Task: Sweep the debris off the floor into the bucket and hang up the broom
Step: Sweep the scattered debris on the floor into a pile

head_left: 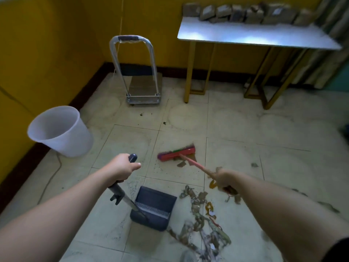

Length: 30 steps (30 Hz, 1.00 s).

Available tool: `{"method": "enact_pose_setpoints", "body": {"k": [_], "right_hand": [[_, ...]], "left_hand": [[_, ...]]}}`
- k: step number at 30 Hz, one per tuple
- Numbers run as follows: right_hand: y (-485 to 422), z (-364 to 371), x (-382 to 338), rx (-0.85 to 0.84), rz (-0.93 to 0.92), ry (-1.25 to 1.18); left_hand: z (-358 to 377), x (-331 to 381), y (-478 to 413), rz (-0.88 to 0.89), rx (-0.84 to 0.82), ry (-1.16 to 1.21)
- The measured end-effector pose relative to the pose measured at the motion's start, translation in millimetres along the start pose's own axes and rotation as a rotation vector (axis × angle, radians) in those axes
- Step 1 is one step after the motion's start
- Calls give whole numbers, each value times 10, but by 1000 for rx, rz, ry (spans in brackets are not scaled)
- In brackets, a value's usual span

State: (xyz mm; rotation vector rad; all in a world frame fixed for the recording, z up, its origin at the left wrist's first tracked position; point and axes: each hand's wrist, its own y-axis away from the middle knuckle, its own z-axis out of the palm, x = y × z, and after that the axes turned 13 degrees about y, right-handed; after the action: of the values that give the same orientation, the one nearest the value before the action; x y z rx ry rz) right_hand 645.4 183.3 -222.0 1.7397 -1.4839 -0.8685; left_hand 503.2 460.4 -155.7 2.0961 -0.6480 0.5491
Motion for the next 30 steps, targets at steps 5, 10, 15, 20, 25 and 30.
{"method": "enact_pose_setpoints", "body": {"k": [5, 10, 15, 20, 25, 30], "right_hand": [[640, 387, 93, -32, 120, -20], [1242, 1023, 179, -3, 227, -5], [1745, 1252, 145, 22, 219, 37], [1929, 1373, 182, 95, 173, 31], [1970, 1535, 43, 140, 90, 130], [2026, 1756, 6, 156, -42, 326]], "left_hand": [[-72, -309, 300, 46, -53, -26], [-123, -681, 716, 138, -107, -69], [-163, -940, 1088, 191, -158, -107], [-156, -1070, 1423, 185, -185, -128], [-100, -1227, 1775, 145, -186, -134], [94, -1395, 2119, 87, -154, -91]]}}
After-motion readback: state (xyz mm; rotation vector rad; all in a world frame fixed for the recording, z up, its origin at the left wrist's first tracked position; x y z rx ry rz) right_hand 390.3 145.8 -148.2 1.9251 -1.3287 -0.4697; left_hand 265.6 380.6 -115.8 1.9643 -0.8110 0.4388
